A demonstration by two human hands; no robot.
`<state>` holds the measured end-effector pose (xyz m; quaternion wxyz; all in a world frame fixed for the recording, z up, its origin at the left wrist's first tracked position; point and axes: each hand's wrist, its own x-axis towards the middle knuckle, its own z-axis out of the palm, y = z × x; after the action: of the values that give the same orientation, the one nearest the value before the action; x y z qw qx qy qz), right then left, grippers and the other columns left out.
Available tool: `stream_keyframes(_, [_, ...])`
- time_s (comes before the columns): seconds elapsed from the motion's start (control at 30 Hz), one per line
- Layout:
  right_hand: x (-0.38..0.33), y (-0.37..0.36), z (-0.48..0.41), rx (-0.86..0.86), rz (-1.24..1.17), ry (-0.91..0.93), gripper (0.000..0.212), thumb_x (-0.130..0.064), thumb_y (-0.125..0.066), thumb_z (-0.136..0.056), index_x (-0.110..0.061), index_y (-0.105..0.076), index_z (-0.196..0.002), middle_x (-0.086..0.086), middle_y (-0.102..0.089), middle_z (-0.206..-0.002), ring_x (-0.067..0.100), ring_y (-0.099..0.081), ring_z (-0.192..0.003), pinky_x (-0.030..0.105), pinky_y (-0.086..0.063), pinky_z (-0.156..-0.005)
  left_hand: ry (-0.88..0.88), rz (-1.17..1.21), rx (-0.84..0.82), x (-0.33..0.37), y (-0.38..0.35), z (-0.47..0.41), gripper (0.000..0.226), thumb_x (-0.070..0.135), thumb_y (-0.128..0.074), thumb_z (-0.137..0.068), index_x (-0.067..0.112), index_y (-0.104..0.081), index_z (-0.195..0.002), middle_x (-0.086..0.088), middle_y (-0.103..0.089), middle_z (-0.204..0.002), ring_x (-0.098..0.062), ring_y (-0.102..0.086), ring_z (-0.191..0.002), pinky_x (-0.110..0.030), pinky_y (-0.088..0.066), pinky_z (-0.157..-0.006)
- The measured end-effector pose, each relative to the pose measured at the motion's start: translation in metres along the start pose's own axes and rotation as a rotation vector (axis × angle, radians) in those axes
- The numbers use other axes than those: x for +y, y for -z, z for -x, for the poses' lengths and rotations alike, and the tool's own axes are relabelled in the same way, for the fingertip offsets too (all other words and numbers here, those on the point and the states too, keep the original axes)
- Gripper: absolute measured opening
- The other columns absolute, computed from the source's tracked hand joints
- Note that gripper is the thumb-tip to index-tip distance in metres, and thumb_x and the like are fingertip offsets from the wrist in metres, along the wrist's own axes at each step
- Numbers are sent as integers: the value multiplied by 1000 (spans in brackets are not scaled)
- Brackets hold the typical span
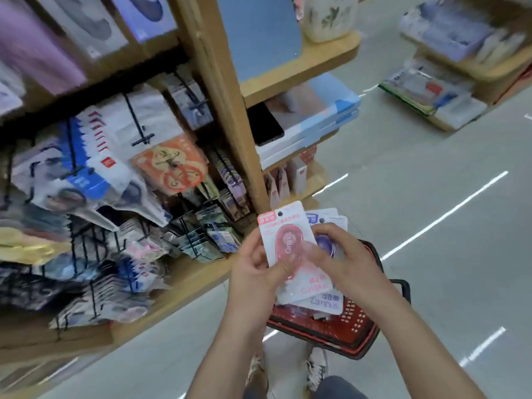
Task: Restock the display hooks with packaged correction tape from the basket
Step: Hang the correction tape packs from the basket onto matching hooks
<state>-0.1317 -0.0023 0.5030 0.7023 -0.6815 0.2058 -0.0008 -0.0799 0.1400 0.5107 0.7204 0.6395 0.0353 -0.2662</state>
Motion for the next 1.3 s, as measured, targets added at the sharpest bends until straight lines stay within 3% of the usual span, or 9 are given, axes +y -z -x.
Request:
stream_keyframes(0.13, [-34,-23,14,-201,162,45,33,-13,-82,-79,-31,-68,-103,-20,-72,-95,-4,-67,-84,9,-49,-68,-31,113,145,27,29,31,55,-2,-74,-76,16,-57,-125,-8,-74,-109,-29,-72,-97,-39,-60,-70])
stream_keyframes(0.37, [-81,-101,28,-416,354,282,34,-21,-77,-85,-48,-69,-104,-22,-66,-110,-4,-59,-107,12,-45,-88,-69,282,251,95,104,60,23,30,-75,-69,14,-74,-86,-17,-74,-90,-28,-70,-73,-48,-55,-76])
stream_keyframes(0.47, [-94,-146,35,-452,458,433,30,-25,-76,-86,-48,-70,-104,-18,-63,-113,-1,-56,-112,10,-41,-88,-112,342,285,123,141,73,12,20,-70,-83,9,-73,-80,-17,-71,-77,-26,-67,-63,-41,-56,-67])
stream_keyframes(0.6, [-108,-205,45,-436,400,524,11,-31,-72,-88,-42,-73,-90,-26,-63,-105,-7,-58,-102,4,-39,-79,-244,336,310,154,188,91,15,15,-68,-89,11,-74,-76,-14,-73,-79,-27,-68,-69,-42,-54,-74])
stream_keyframes(0.9, [-123,-292,51,-475,396,602,16,-40,-67,-88,-33,-74,-101,-14,-67,-109,6,-60,-109,20,-46,-91,-392,526,271,206,273,120,10,14,-60,-94,7,-63,-88,-5,-67,-67,-15,-64,-57,-27,-55,-57])
stream_keyframes(1.0, [-132,-332,56,-514,400,606,17,-41,-65,-92,-29,-74,-100,-11,-65,-108,7,-59,-108,28,-48,-93,-404,510,256,214,320,135,16,23,-60,-94,11,-67,-85,-3,-66,-70,-17,-63,-64,-32,-54,-68])
stream_keyframes(1.1, [-140,-376,61,-582,387,623,19,-46,-55,-94,-41,-73,-99,-18,-65,-105,1,-58,-105,19,-44,-89,-434,547,280,221,367,148,17,25,-58,-95,10,-66,-92,-5,-67,-75,-20,-63,-72,-39,-50,-82])
stream_keyframes(1.17, [-144,-404,63,-610,386,641,19,-47,-50,-93,-47,-69,-90,-29,-64,-93,-5,-57,-96,12,-40,-80,-456,566,301,226,396,155,19,25,-53,-98,10,-65,-96,-5,-67,-77,-20,-62,-76,-40,-48,-85])
stream_keyframes(1.3, [-147,-451,55,-632,398,647,28,-50,-48,-95,-31,-68,-90,-21,-60,-79,2,-53,-81,24,-39,-74,-510,527,404,237,444,163,20,18,-49,-100,4,-62,-105,-9,-65,-83,-20,-64,-75,-35,-53,-77])
